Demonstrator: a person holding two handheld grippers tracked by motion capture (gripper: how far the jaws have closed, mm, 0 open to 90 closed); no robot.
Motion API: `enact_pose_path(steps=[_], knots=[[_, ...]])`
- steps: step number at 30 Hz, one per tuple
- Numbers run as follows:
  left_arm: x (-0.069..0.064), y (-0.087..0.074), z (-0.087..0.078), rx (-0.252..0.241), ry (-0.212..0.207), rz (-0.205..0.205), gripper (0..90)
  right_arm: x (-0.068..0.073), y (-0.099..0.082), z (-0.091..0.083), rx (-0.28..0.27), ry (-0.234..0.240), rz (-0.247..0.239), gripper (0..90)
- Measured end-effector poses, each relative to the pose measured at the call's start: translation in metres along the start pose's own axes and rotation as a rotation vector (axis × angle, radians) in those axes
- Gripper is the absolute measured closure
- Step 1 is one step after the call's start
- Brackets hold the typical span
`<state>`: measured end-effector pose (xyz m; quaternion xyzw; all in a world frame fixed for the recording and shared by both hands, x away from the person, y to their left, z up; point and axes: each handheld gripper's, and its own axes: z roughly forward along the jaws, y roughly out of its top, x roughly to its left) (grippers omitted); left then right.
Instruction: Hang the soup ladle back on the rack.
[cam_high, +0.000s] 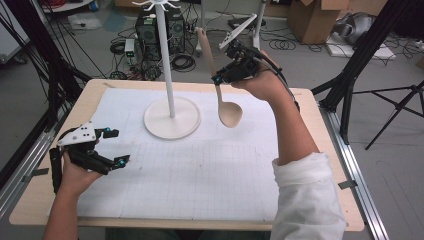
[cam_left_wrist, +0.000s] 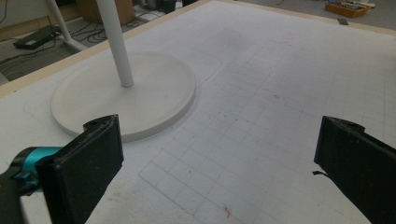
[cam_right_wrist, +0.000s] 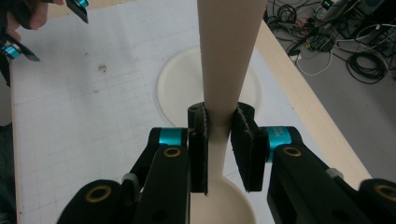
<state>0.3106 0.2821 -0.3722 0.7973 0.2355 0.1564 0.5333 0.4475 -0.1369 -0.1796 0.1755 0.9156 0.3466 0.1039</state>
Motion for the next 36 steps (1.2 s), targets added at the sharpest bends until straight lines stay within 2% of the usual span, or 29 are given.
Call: enact_pose_path(steps=[7,15,22,36], knots=[[-0.002,0.001,0.004,0.0,-0.009,0.003,1.6,-0.004,0.02,-0.002,0.054,0.012,-0.022,77.1],[-0.002,0.001,0.001,-0.003,-0.003,0.0,1.6,-0.011,0.035,-0.003,0.072,0.024,-0.04,77.1],[-0.001,-0.001,0.001,0.001,-0.004,-0.001,1.7,-0.022,0.049,0.001,0.091,0.032,-0.03,77.1],[0.0,-0.001,-0.001,-0.007,-0.002,-0.001,1.7,-0.032,0.068,0.007,0.077,0.038,-0.019,77.0]])
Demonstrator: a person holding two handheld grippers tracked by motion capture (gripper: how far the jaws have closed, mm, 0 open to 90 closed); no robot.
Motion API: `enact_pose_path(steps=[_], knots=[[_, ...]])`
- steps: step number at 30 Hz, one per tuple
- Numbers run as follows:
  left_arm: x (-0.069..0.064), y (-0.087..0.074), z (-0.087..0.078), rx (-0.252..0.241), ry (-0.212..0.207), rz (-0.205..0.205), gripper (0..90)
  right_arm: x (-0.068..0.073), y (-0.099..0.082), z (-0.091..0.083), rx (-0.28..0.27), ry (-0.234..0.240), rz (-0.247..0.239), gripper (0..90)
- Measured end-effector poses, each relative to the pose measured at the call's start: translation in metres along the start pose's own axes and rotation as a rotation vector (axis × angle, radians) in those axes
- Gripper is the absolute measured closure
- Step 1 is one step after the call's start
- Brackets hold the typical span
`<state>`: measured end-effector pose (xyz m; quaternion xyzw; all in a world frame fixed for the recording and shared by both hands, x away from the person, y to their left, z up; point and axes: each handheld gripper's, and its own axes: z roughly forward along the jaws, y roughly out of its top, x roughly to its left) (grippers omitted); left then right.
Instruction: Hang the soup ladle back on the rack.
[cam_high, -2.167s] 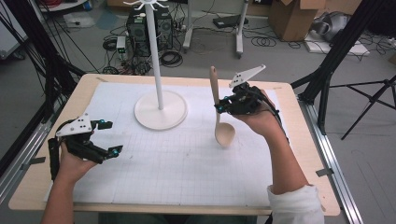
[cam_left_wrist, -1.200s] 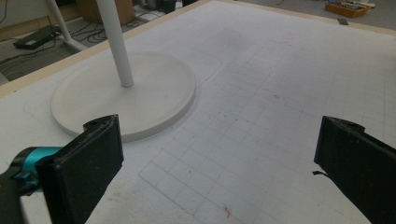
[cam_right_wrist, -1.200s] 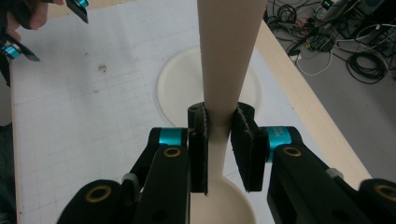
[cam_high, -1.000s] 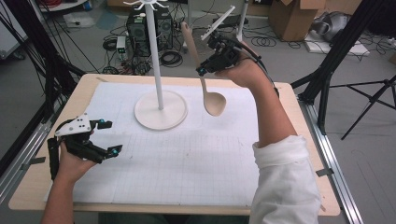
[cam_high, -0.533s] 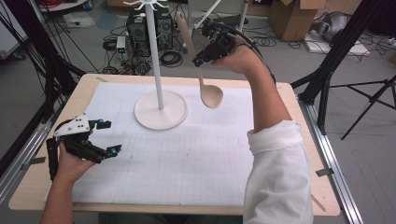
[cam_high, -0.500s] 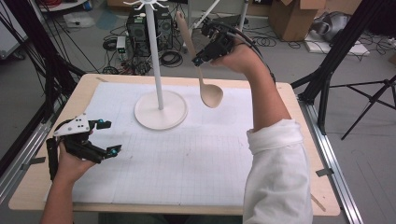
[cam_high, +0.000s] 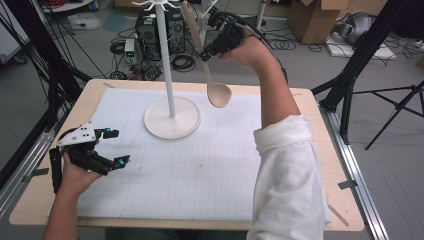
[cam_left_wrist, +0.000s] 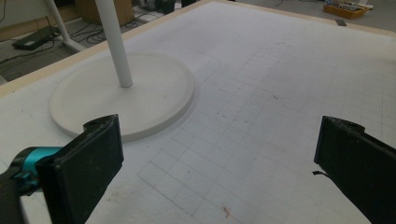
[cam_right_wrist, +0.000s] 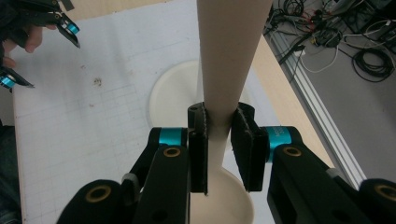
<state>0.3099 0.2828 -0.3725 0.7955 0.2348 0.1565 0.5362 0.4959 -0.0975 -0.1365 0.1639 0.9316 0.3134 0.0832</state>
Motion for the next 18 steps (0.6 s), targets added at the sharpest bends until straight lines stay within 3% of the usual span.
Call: enact_pose_path(steps=[18], knots=[[0.001,-0.002,-0.002,0.001,0.006,-0.005,1.7,-0.007,0.007,0.016,-0.006,0.027,0.01,77.0]])
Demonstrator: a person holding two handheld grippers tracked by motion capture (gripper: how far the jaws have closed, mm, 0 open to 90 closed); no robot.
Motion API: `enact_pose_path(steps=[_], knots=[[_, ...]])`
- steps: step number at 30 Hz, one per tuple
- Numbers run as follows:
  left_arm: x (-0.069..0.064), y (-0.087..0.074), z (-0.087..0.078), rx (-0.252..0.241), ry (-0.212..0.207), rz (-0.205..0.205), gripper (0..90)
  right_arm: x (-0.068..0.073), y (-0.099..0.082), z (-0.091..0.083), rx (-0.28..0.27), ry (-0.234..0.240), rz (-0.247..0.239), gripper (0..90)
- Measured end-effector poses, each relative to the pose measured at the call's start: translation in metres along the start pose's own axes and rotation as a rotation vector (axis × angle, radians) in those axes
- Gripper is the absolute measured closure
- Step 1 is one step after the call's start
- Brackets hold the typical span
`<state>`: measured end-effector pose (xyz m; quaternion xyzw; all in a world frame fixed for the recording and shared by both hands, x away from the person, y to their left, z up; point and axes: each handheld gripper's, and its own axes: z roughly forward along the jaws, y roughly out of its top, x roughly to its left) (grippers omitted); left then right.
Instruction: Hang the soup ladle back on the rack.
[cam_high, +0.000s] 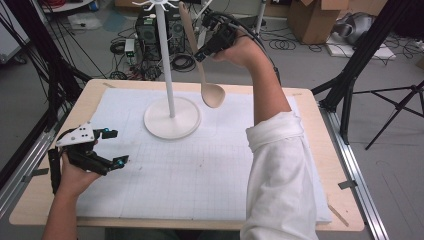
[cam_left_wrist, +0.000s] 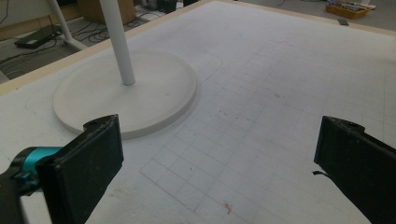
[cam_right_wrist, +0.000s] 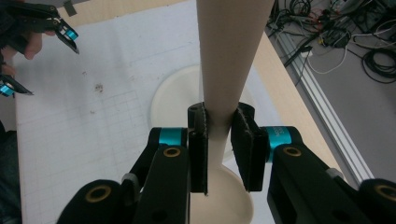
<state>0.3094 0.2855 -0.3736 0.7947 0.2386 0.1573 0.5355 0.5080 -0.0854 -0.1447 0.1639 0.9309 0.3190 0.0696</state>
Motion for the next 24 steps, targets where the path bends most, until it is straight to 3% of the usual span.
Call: enact_pose_path(steps=[17,21,23,24], knots=[[0.0,0.0,-0.003,-0.003,0.004,0.0,1.7,0.003,0.01,0.016,0.009,0.007,-0.016,76.4],[0.0,-0.001,-0.003,0.0,0.004,-0.002,1.6,0.004,0.01,0.018,0.006,-0.006,-0.014,74.2],[0.0,-0.001,-0.002,-0.001,0.003,-0.002,1.7,0.006,0.01,0.019,0.015,-0.03,-0.008,64.2],[-0.001,0.0,-0.002,0.0,0.005,-0.001,1.7,0.006,0.01,0.019,0.015,-0.03,-0.008,64.2]])
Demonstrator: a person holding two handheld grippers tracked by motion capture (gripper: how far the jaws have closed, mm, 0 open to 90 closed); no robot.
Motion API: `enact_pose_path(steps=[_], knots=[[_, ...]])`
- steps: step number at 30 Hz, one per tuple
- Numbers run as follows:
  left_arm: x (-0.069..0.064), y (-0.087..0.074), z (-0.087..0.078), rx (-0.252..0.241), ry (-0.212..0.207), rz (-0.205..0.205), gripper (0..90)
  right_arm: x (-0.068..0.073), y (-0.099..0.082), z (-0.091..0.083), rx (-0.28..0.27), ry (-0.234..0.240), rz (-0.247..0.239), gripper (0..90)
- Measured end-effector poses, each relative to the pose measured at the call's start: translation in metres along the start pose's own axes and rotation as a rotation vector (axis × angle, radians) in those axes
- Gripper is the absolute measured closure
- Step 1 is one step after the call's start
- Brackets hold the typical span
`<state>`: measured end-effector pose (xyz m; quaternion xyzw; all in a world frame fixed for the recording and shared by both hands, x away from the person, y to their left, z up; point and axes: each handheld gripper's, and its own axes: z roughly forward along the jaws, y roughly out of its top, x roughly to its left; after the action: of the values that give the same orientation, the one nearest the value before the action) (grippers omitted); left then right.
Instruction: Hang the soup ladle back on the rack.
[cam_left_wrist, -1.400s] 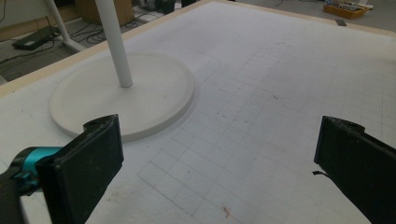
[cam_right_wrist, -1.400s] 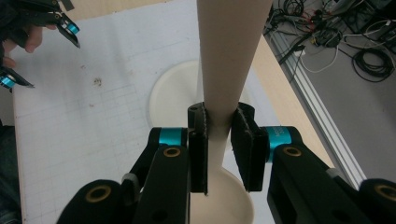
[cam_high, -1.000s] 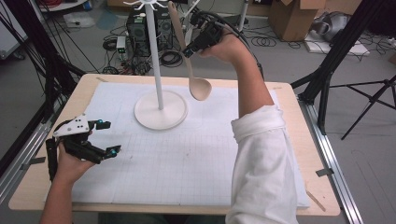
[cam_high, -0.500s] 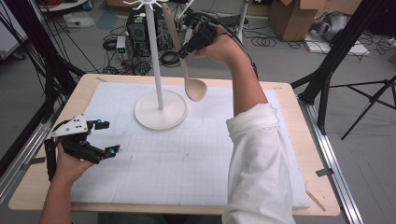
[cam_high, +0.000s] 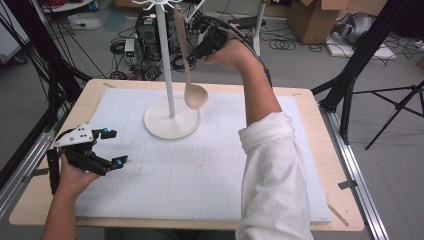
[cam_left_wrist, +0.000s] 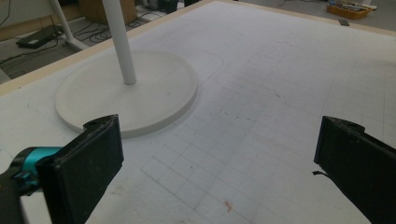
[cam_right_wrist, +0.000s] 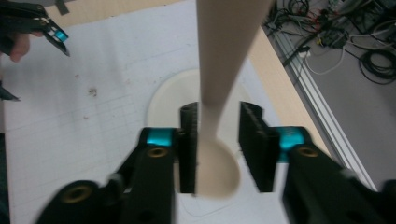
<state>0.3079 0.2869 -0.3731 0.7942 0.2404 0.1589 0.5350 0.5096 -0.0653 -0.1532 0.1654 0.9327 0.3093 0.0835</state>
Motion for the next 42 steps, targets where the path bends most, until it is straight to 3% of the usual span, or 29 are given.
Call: enact_pose_path(steps=[9,11,20,24,29,31,36,41,42], knots=[[-0.001,0.001,0.001,0.004,-0.004,0.004,1.7,0.004,-0.02,-0.004,0.001,-0.021,0.011,49.0],[-0.002,0.001,0.002,0.007,-0.004,0.006,1.7,0.004,-0.032,-0.007,-0.009,-0.035,0.034,43.4],[-0.003,0.002,0.002,0.007,0.004,0.0,1.6,0.01,-0.071,-0.022,-0.075,-0.038,0.077,35.3],[-0.003,0.002,0.003,0.01,0.002,0.001,1.7,0.021,-0.098,-0.031,-0.119,-0.04,0.093,33.3],[-0.004,0.003,0.004,0.015,0.007,0.003,1.7,0.032,-0.119,-0.034,-0.15,-0.029,0.1,31.8],[-0.004,0.003,0.003,0.012,0.006,0.004,1.7,0.042,-0.136,-0.036,-0.193,-0.021,0.102,30.9],[-0.005,0.003,0.005,0.015,0.005,0.002,1.6,0.052,-0.156,-0.038,-0.214,-0.019,0.105,29.3],[-0.006,0.004,0.005,0.012,0.002,0.005,1.7,0.065,-0.188,-0.039,-0.283,-0.005,0.123,26.8],[-0.006,0.004,0.005,0.013,0.002,0.005,1.7,0.065,-0.188,-0.039,-0.283,-0.005,0.123,26.8]])
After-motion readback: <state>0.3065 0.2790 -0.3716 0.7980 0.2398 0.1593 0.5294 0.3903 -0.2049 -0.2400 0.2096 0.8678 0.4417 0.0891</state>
